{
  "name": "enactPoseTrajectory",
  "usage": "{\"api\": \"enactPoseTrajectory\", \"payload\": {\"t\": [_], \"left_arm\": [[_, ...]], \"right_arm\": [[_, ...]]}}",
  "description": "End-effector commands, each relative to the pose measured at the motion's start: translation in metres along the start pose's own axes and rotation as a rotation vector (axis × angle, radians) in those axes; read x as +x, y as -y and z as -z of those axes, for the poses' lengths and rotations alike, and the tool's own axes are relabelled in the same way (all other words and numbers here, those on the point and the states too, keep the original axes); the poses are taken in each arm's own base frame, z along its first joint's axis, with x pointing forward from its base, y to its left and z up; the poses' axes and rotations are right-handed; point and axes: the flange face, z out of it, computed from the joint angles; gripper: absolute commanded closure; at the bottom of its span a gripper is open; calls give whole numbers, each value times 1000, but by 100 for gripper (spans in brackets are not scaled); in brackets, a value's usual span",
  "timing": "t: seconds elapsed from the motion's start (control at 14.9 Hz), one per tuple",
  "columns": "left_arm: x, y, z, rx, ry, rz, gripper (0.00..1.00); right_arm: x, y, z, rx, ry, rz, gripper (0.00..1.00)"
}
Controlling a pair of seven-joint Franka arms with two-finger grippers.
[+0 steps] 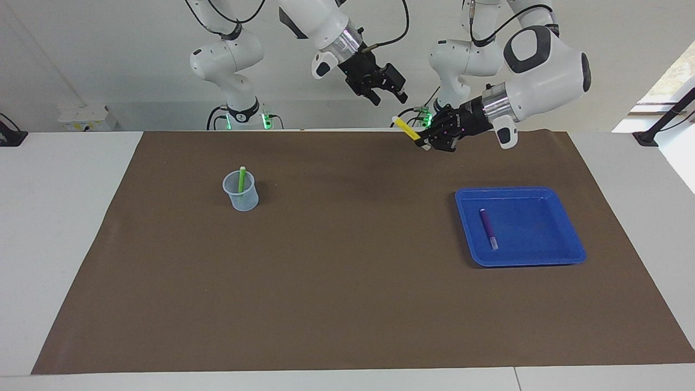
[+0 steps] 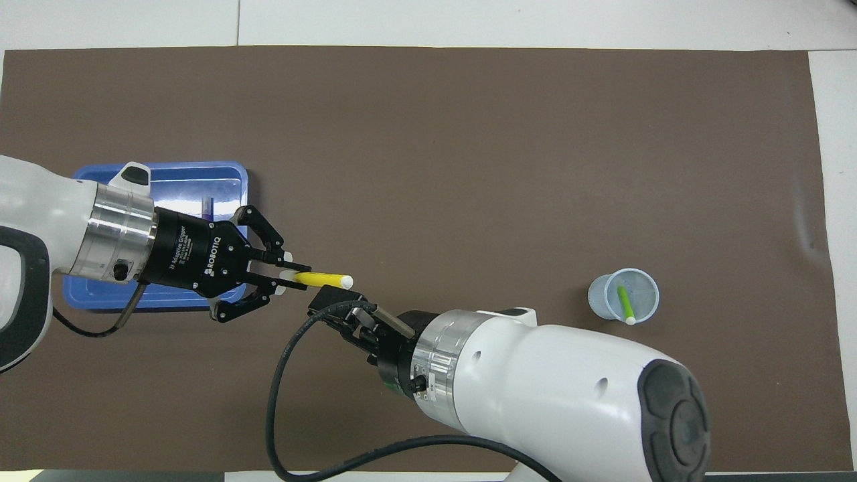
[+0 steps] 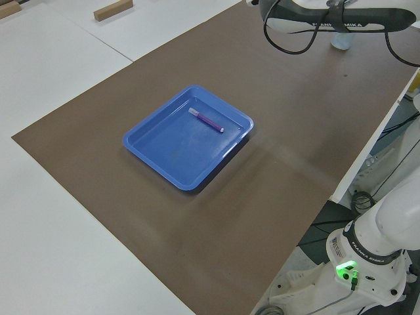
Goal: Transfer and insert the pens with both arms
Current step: 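Lift the yellow pen with the left gripper toward the right gripper, then grasp the yellow pen with the right gripper, open the left gripper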
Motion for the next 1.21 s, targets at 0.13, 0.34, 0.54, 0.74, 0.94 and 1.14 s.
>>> {"api": "enactPoseTrajectory", "payload": {"t": [0.13,0.34,0.54,0.74,0.94,1.14], "left_arm": [[-2,13,2,-29,28,18,100],[-2,13,2,-29,28,16,100],[-3,13,2,-30,28,15,100],[-3,13,2,-28,28,15,100],[-3,13,2,-28,28,15,100],[-3,13,2,-28,28,15,100]], "right_arm": [[13,6,-12,31,-40,50,10],[10,8,-17,28,-33,55,21],[12,13,-15,35,-34,50,35],[18,17,-12,44,-39,44,37],[20,17,-13,43,-40,41,37],[28,18,-10,56,-52,28,39]]}}
